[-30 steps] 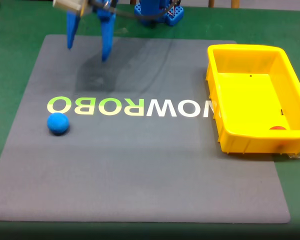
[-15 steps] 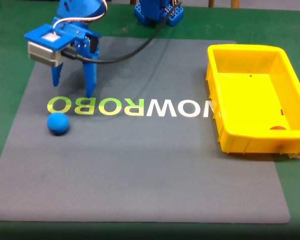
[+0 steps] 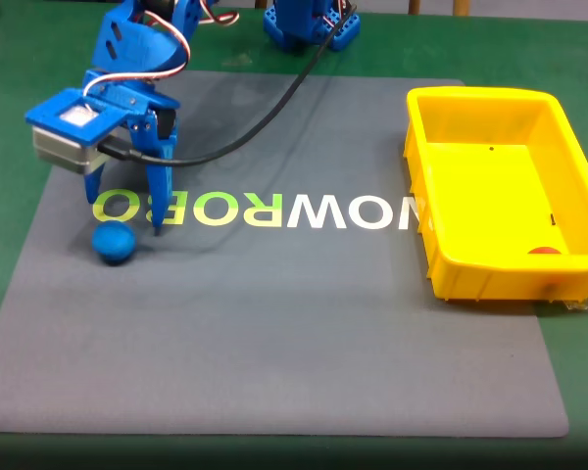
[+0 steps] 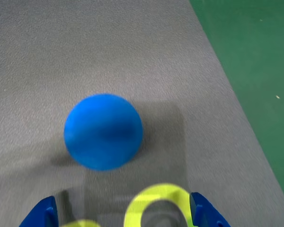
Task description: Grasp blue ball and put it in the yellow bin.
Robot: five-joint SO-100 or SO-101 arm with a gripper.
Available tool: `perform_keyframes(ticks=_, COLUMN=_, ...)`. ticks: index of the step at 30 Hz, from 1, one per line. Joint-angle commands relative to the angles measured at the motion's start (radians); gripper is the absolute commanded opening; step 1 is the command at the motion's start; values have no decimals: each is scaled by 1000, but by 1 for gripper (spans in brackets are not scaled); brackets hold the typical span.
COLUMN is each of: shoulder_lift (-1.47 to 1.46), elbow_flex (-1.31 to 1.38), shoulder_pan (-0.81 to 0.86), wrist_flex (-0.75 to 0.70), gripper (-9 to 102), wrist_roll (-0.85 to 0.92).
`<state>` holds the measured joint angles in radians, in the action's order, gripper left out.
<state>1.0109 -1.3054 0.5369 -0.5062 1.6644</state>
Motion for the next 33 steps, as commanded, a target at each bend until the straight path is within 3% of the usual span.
perform_keyframes(ticks=1, shoulder_lift=-11, elbow_flex=115, shoulder_pan=-9, wrist_flex=-12, gripper=33, wrist_roll=2)
perform_keyframes(ticks=22, shoulder_lift=-221, elbow_flex=342, shoulder_pan=-31, wrist_flex=-12, gripper=31, wrist_roll=3)
perform_keyframes(ticks=24, shoulder_lift=-227, elbow_flex=350, shoulder_pan=-35, wrist_flex=-12, gripper=26, wrist_roll=2)
perform_keyframes(ticks=28, shoulder_lift=-232, elbow_flex=348, shoulder_pan=-41, wrist_flex=-15, gripper=0, wrist_roll=-8)
perform_keyframes(ticks=33, shoulder_lift=-229, elbow_flex=344, shoulder_pan=-46, wrist_flex=-28, gripper=0, wrist_roll=-15)
